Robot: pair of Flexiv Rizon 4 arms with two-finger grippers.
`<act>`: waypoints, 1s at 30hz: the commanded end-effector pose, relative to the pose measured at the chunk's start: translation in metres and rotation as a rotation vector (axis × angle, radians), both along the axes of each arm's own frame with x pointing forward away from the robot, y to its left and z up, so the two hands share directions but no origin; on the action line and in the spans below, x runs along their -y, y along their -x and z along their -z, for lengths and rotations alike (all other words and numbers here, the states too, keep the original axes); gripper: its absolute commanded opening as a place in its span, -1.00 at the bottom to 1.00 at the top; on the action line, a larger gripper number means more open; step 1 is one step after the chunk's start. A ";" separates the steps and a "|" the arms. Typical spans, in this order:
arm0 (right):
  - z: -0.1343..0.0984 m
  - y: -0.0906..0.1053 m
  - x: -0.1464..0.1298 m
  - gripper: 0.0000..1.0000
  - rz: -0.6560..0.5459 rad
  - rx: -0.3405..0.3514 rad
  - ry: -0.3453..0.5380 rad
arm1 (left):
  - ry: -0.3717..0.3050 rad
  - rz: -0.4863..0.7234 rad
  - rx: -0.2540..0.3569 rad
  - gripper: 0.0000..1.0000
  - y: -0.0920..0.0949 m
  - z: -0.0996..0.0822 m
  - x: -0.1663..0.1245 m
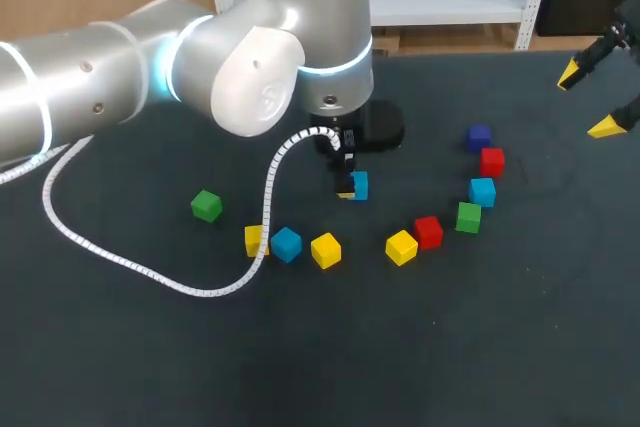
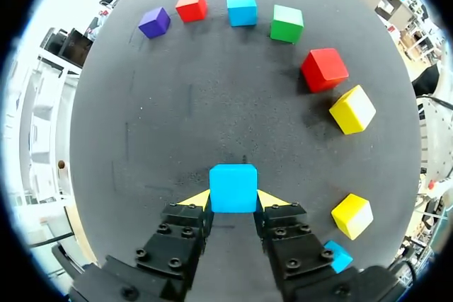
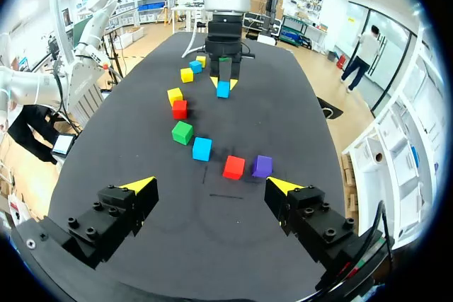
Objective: Place the blue cubes, place green cubes on the blue cubes, place the yellow cubes on the green cubes, then place the red cubes on the yellow cubes, and place purple cube on the red cubes.
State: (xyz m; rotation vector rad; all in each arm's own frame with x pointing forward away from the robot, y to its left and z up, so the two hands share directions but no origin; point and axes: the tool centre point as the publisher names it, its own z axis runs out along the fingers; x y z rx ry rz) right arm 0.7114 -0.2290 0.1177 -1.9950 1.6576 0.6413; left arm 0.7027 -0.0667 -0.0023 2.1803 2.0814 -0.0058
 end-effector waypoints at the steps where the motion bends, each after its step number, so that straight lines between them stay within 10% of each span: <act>1: 0.000 0.000 0.000 1.00 -0.001 0.000 -0.002 | -0.007 -0.002 -0.003 -0.40 -0.002 0.001 0.002; 30: 0.000 0.000 0.000 1.00 -0.001 0.000 -0.002 | -0.017 -0.008 0.004 -0.25 -0.006 0.001 0.001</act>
